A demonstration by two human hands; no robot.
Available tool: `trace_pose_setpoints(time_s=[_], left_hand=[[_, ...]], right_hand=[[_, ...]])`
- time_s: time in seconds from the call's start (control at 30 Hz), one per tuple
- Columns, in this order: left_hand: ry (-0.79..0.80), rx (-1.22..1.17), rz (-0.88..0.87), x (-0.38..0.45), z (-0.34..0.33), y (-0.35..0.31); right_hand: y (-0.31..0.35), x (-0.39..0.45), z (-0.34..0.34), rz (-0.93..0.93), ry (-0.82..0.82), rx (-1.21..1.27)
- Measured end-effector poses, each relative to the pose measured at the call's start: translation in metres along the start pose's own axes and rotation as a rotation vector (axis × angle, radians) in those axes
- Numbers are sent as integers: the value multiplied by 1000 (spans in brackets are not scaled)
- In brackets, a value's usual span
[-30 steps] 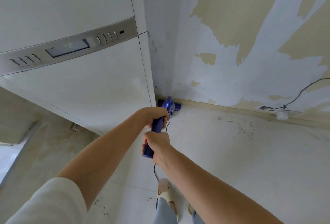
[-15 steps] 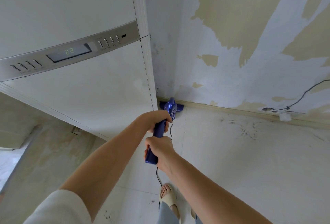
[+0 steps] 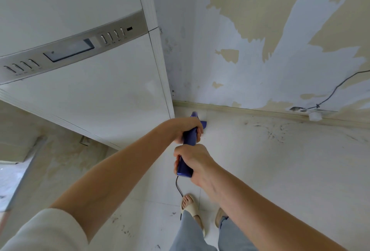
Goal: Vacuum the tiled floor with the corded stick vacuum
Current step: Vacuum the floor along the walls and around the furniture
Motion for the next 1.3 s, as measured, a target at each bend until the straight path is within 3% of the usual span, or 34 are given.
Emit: trace_pose_setpoints(time_s=[0.2,0.7,1.0,1.3], left_hand=[[-25,-14,-10,-2,9,-7],[-67,-38,-44,38,-23,7],[-53,-20,-54,47,-95,44],[-43,62,2,18,-156,96]], right_hand=[[0,11,-11,2,18,15],[-14,21,41,26,-56,-97],[-43,-11,120,72,-150,-190],[-90,-73,156,86,-48,-38]])
Point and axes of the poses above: each hand's wrist, its own x-axis towards the middle knuckle, its own z-axis out of the back of the hand, y = z × x, the point moved 6 cm from there along x, towards the middle knuckle, and after that the axes turned 2 degrees about y, right-handed, at the moved point
